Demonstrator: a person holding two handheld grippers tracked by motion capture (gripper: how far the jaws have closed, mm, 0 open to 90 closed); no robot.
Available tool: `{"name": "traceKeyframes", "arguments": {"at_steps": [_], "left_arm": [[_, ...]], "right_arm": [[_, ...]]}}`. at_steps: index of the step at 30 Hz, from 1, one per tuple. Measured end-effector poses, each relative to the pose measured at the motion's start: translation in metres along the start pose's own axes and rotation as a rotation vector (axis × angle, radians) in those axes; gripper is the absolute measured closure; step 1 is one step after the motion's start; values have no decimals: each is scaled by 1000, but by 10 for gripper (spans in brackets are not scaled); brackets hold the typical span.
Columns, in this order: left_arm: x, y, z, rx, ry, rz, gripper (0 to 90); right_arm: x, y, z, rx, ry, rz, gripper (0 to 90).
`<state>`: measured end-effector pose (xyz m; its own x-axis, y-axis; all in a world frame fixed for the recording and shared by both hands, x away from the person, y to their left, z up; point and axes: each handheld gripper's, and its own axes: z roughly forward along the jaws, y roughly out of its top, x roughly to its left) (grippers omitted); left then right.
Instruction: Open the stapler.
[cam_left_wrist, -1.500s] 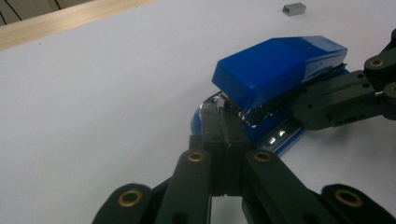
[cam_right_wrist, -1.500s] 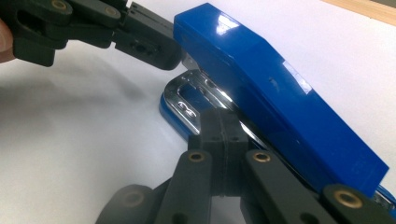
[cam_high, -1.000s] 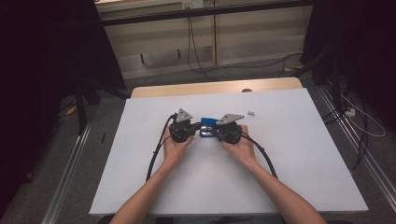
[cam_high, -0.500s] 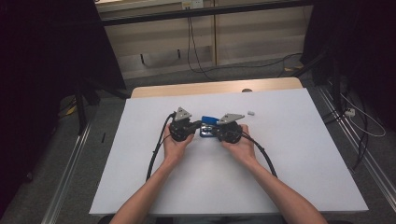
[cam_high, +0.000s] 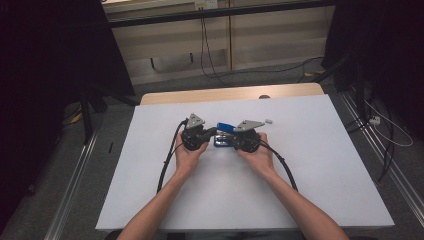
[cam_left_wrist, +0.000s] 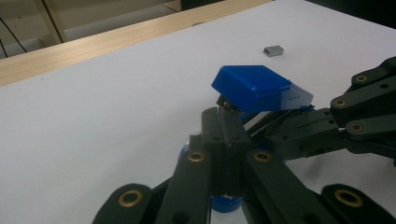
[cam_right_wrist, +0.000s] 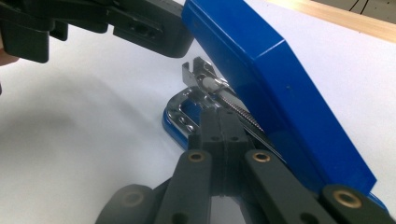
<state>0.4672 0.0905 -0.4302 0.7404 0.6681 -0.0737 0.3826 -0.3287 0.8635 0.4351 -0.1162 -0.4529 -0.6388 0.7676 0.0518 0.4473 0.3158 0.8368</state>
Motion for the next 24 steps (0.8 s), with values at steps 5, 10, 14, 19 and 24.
{"name": "traceKeyframes", "arguments": {"at_steps": [5,10,14,19,24], "left_arm": [[0,1,0,-2,-3,-4,900],[-1,3,0,-10,-6,-3,900],[-1,4,-1,-14,-10,-5,900],[-1,4,-1,-11,-9,-8,900],[-2,5,-1,-16,-12,-10,900]], "right_arm": [[0,3,-4,-30,-3,-5,900],[2,6,-6,-58,-1,-5,900],[5,7,-5,-61,-9,-23,900],[11,9,0,-61,-16,-22,900],[12,10,5,-64,-30,-12,900]]}}
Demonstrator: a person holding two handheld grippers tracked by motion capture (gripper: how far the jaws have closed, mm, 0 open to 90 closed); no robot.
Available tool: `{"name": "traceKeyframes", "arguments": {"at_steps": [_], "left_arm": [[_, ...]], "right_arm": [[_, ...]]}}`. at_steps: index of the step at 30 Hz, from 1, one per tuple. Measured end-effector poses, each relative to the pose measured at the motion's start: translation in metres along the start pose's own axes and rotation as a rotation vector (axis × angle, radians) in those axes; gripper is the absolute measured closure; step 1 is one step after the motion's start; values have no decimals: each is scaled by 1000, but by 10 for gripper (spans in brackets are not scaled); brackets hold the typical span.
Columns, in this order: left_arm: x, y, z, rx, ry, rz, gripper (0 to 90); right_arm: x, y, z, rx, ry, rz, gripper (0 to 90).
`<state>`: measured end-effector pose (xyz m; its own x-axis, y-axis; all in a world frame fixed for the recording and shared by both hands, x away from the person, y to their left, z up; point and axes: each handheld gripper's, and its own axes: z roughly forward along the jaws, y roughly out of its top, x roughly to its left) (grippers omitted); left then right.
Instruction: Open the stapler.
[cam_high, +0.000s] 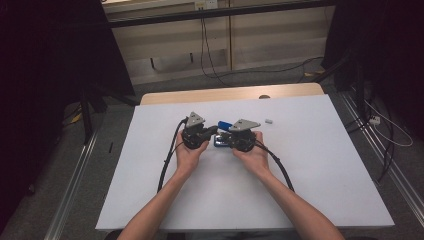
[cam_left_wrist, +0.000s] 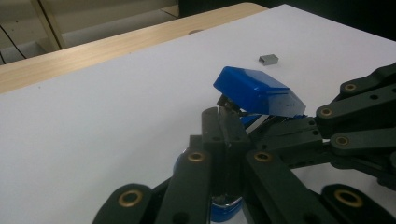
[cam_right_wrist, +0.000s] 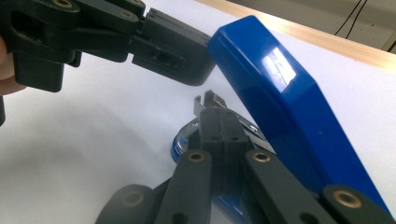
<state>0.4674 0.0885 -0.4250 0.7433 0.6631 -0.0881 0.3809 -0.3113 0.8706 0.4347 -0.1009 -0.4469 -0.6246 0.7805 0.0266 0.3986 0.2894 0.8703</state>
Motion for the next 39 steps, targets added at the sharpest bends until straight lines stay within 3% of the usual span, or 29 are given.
{"name": "traceKeyframes", "arguments": {"at_steps": [5,20,31,39], "left_arm": [[0,0,0,0,1,2,900],[4,-2,1,19,-8,-16,900],[2,-4,8,36,-14,-5,900],[1,-7,15,41,7,4,900]], "right_arm": [[3,1,3,8,-13,-21,900],[4,0,5,-21,-77,-9,900],[2,1,2,-36,-89,-10,900],[1,1,2,-41,-94,-12,900]]}}
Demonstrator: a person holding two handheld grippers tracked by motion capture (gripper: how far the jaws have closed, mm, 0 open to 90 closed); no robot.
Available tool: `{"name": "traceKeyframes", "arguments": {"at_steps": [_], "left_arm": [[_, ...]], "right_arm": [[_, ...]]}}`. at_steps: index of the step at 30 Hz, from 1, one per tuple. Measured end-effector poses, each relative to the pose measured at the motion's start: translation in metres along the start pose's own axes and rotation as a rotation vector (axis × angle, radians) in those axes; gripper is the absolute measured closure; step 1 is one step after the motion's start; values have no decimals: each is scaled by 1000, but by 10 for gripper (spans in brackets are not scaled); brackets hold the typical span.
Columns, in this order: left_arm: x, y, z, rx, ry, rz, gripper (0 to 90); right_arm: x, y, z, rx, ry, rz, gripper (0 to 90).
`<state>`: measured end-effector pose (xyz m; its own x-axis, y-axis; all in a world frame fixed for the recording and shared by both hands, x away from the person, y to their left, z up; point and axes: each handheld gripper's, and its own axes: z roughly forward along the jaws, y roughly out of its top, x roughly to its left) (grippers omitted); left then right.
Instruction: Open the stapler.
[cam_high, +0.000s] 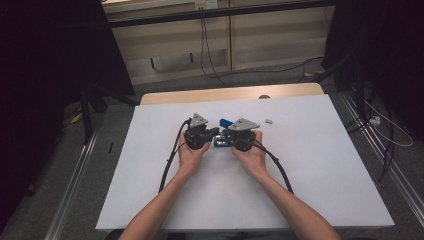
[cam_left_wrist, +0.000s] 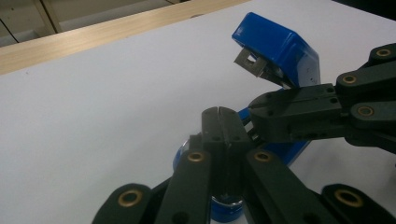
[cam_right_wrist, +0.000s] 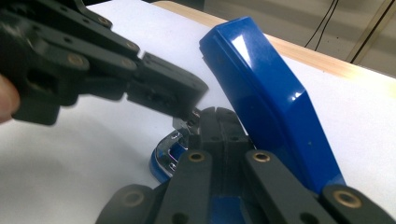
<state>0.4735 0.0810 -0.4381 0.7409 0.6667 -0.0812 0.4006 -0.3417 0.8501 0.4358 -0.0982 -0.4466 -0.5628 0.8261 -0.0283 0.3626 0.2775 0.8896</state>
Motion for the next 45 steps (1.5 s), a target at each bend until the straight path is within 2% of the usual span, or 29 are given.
{"name": "traceKeyframes", "arguments": {"at_steps": [5,8,10,15,18,21,28,32,34,45], "left_arm": [[0,0,0,7,6,7,900],[1,-1,0,7,-4,-5,900],[1,-1,0,13,1,10,900],[3,-2,1,20,-5,-7,900],[3,-3,2,20,-6,-4,900],[2,-3,2,27,6,15,900],[1,-3,3,29,8,13,900],[3,-5,4,40,0,7,900],[5,-6,4,36,-8,-24,900],[2,-5,4,39,7,14,900]], "right_arm": [[1,0,0,1,-6,-1,900],[2,0,0,0,-8,1,900],[2,-1,0,0,-9,-3,900],[3,-1,1,-1,-16,-15,900],[4,-2,2,-4,-20,-8,900],[4,-2,1,-11,-26,-4,900],[4,-2,1,-35,-36,10,900],[5,-2,4,-39,-33,24,900],[6,-2,6,-38,-40,22,900],[4,2,6,-49,-48,34,900]]}}
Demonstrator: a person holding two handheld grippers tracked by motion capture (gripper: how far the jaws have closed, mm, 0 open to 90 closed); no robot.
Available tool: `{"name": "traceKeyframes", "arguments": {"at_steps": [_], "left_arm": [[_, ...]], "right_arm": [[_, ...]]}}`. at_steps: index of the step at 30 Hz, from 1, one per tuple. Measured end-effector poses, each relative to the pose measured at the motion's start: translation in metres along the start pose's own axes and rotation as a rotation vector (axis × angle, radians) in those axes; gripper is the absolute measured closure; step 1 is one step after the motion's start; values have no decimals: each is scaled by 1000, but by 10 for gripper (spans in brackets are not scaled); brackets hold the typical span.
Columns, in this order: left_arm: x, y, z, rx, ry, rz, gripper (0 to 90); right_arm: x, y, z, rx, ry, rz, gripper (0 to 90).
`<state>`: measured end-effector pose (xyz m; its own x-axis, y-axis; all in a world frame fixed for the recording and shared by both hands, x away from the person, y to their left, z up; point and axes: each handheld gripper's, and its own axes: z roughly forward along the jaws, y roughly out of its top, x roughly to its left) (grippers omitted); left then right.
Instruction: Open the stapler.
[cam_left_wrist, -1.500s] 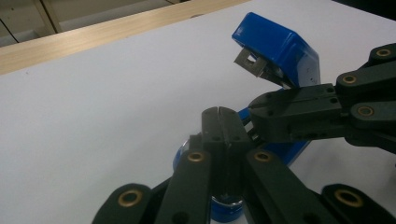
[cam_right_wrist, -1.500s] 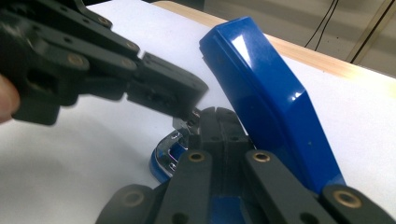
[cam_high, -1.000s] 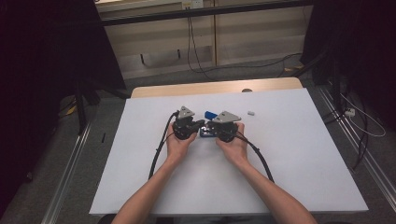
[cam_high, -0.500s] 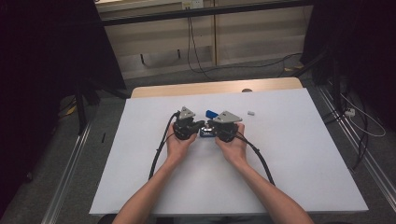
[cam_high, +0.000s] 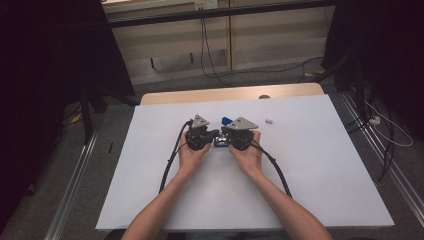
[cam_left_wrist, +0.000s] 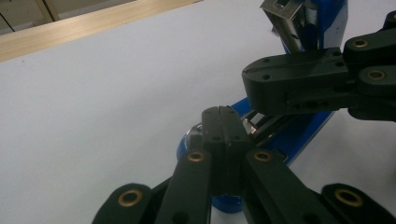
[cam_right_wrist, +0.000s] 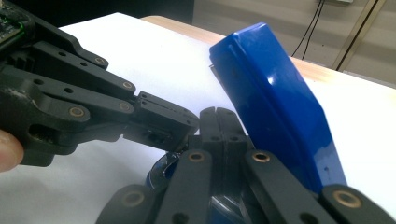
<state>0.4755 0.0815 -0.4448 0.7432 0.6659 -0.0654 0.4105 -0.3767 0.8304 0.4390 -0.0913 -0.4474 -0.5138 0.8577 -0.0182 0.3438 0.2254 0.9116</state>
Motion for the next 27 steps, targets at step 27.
{"name": "traceKeyframes", "arguments": {"at_steps": [27], "left_arm": [[2,0,0,2,-14,-10,900]], "right_arm": [[-7,4,-7,-27,-36,5,900]]}}
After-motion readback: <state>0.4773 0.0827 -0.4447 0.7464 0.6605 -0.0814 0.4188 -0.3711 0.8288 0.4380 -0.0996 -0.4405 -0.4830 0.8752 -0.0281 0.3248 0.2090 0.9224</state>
